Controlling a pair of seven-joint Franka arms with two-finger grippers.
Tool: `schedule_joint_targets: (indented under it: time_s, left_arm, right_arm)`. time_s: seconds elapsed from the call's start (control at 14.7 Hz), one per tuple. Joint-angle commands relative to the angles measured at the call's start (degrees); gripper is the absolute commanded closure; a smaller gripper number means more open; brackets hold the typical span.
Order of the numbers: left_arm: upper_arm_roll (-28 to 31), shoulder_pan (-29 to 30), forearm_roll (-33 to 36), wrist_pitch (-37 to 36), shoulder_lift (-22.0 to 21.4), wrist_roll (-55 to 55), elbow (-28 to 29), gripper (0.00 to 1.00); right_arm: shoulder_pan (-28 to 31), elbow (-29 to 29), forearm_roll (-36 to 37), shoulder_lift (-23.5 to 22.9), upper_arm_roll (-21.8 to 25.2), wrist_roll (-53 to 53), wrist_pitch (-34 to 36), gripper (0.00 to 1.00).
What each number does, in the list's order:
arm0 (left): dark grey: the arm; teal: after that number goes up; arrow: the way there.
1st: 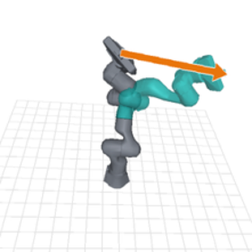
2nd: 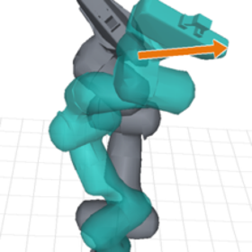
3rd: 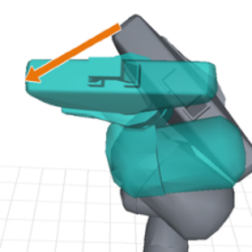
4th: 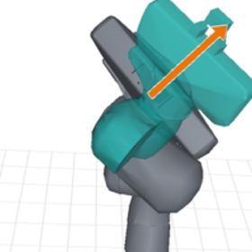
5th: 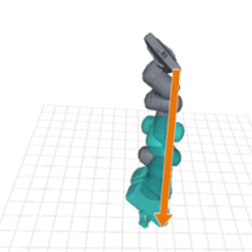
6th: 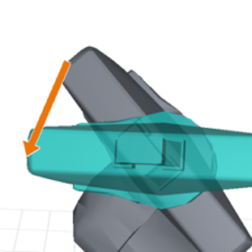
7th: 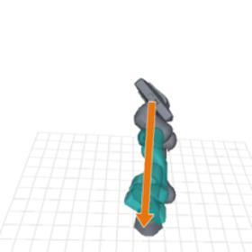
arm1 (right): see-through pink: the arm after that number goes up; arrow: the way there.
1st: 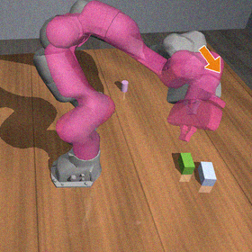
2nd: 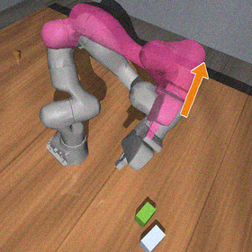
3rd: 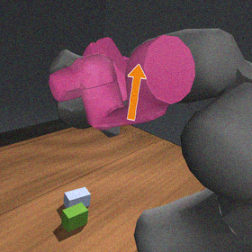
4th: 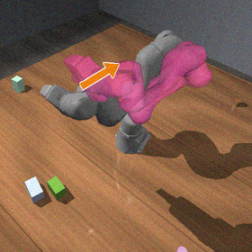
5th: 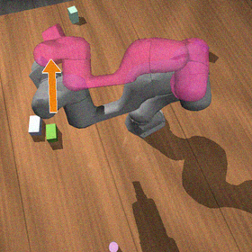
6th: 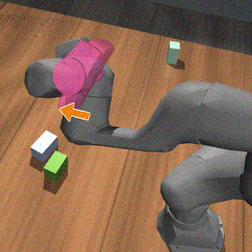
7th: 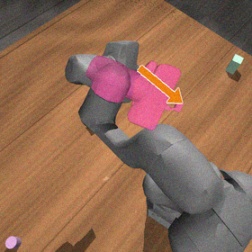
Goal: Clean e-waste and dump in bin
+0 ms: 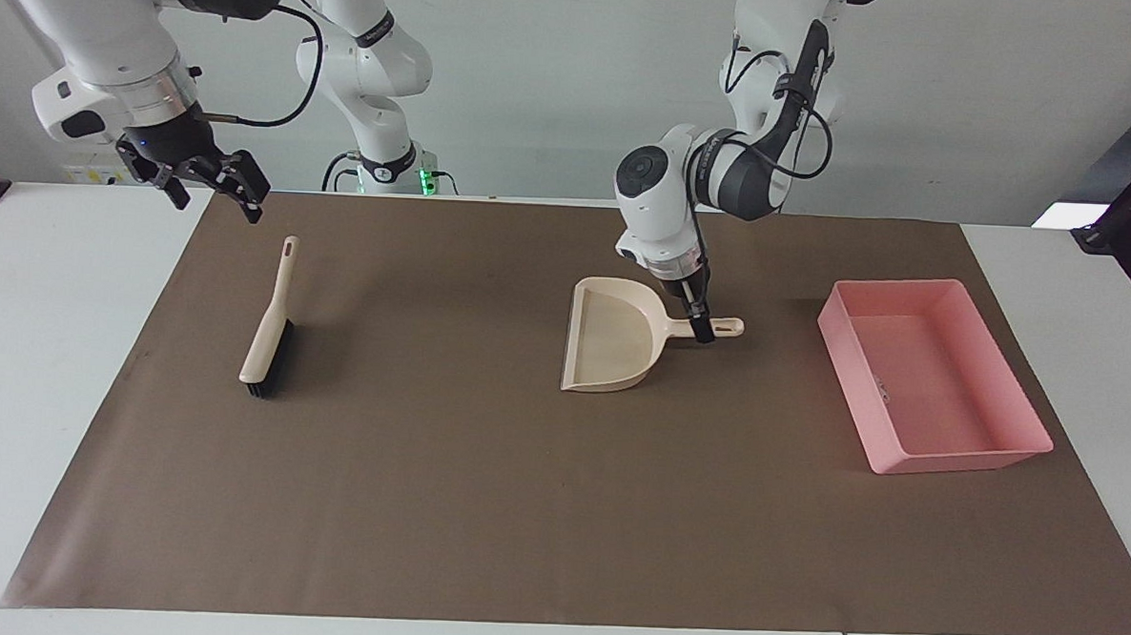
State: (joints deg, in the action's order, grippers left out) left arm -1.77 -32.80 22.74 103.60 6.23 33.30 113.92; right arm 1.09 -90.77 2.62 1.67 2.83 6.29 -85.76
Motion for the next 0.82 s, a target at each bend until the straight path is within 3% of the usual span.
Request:
schedule_joint_targets:
  time_s: [0.0, 0.2, 0.54, 0.75]
  left_arm:
    - [-0.1, 4.8, -1.5, -5.9, -2.8, -21.4, 1.1, 0.02]
    - [0.1, 13.3, -9.9, -5.8, -3.0, -37.8, 0.3, 0.02]
    - [0.3, 26.4, -20.9, 0.1, -8.3, -39.0, -2.8, 0.02]
    - [0.4, 30.9, -25.7, -0.6, -8.5, -38.9, -10.2, 0.02]
  right_arm:
    - [0.3, -1.6, -0.9, 1.2, -0.2, 0.3, -1.0, 0.0]
    - [0.3, -1.6, -1.0, 1.2, -0.1, 0.3, -1.0, 0.0]
    - [0.3, -1.6, -1.0, 1.2, -0.2, 0.3, -1.0, 0.0]
    - [0.3, -1.6, -0.9, 1.2, -0.2, 0.3, -1.0, 0.0]
